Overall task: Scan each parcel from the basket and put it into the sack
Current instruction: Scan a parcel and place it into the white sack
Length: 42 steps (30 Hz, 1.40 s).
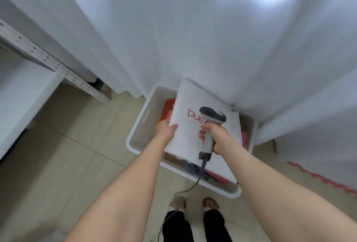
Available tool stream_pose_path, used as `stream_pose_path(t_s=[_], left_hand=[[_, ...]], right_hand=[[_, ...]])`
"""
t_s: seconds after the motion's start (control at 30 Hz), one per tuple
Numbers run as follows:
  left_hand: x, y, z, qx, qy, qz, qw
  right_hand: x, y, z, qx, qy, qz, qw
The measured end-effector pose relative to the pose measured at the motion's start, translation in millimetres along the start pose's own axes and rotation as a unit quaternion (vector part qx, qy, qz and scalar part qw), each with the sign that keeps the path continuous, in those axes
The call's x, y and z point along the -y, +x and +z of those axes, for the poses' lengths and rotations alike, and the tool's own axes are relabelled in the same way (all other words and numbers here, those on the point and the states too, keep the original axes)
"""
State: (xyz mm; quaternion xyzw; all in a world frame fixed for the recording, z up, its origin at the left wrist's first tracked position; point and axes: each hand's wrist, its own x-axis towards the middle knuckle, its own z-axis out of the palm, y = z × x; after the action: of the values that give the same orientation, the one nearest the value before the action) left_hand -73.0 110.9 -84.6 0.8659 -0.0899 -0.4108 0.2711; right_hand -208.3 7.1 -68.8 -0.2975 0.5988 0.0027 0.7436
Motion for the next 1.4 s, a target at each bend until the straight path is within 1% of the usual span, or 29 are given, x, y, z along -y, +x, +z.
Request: stream_pose_path(t_s=[0.13, 0.2, 0.3, 0.37, 0.4, 0.47, 0.63, 0.7, 0.77, 0.87, 0.9, 0.93, 0.97, 1.03, 1.07, 1.1, 1.13, 1.17, 1.27, 1.4], left_hand=[[-49.1, -53.4, -65.5, -0.066, -0.034, -0.001, 0.997], [-69.2, -81.7, -95.9, -0.081, -0.067, -0.009, 0.994], [-96.7, -115.7, -130.7, -0.083, -0.157, -0.064, 0.982], [-110.3, -131.9, -152.3, -0.103, -0.245, -0.082, 0.961], [-115.4, -139.4, -161.9, -0.118, -0.272, -0.078, 0.952], [-124.8, -160.0, -180.4, -0.117, -0.318, -0.069, 0.938], [-133.8, -201.5, -231.9, -0.049, -0.411, -0.059, 0.909], [-131.6, -216.3, -253.5, -0.032, -0.413, -0.054, 0.909], [-129.3, -231.6, -276.1, -0.036, -0.412, -0.033, 0.91], [-122.3, -252.2, -306.1, -0.026, -0.386, 0.003, 0.922], [-119.4, -259.3, -314.6, -0.035, -0.355, 0.016, 0.934], [-114.8, -259.9, -323.0, -0.07, -0.308, 0.035, 0.948], [-109.2, -259.5, -330.6, -0.125, -0.248, 0.055, 0.959], [-92.8, -255.3, -346.3, -0.232, -0.105, 0.083, 0.964], [-84.4, -256.0, -351.8, -0.254, -0.036, 0.09, 0.962], [-77.6, -257.0, -355.0, -0.252, 0.015, 0.105, 0.962], [-73.2, -258.9, -356.9, -0.239, 0.041, 0.131, 0.961], [-70.9, -261.6, -358.1, -0.22, 0.039, 0.162, 0.961], [-72.7, -269.0, -360.3, -0.181, -0.064, 0.235, 0.953], [-70.8, -272.4, -370.6, -0.202, -0.143, 0.261, 0.933]], right_hand=[[43.2, -78.2, 19.2, 0.041, -0.007, -0.009, 0.999], [62.9, -115.2, 28.0, 0.062, -0.018, -0.021, 0.998], [88.7, -160.9, 40.9, 0.108, -0.027, -0.035, 0.993], [102.2, -187.5, 51.3, 0.143, -0.056, -0.045, 0.987], [107.9, -199.3, 56.6, 0.156, -0.075, -0.059, 0.983], [116.5, -218.8, 68.3, 0.166, -0.092, -0.097, 0.977], [127.0, -256.0, 109.3, 0.126, -0.17, -0.248, 0.945], [127.6, -268.3, 128.7, 0.1, -0.197, -0.286, 0.932], [127.0, -279.2, 147.9, 0.068, -0.212, -0.315, 0.923], [122.7, -294.8, 172.8, 0.028, -0.199, -0.341, 0.918], [120.6, -301.4, 180.5, 0.022, -0.192, -0.343, 0.919], [119.1, -305.5, 188.1, 0.019, -0.186, -0.348, 0.919], [118.2, -312.1, 195.0, 0.019, -0.177, -0.348, 0.92], [117.5, -323.5, 207.3, 0.022, -0.158, -0.343, 0.926], [117.8, -327.9, 212.8, 0.029, -0.146, -0.334, 0.931], [117.5, -334.3, 216.9, 0.041, -0.134, -0.322, 0.936], [117.5, -339.8, 221.0, 0.051, -0.124, -0.314, 0.94], [116.8, -345.6, 224.1, 0.059, -0.119, -0.309, 0.942], [112.7, -355.5, 230.2, 0.077, -0.122, -0.303, 0.942], [105.1, -364.1, 229.2, 0.131, -0.08, -0.272, 0.95]])
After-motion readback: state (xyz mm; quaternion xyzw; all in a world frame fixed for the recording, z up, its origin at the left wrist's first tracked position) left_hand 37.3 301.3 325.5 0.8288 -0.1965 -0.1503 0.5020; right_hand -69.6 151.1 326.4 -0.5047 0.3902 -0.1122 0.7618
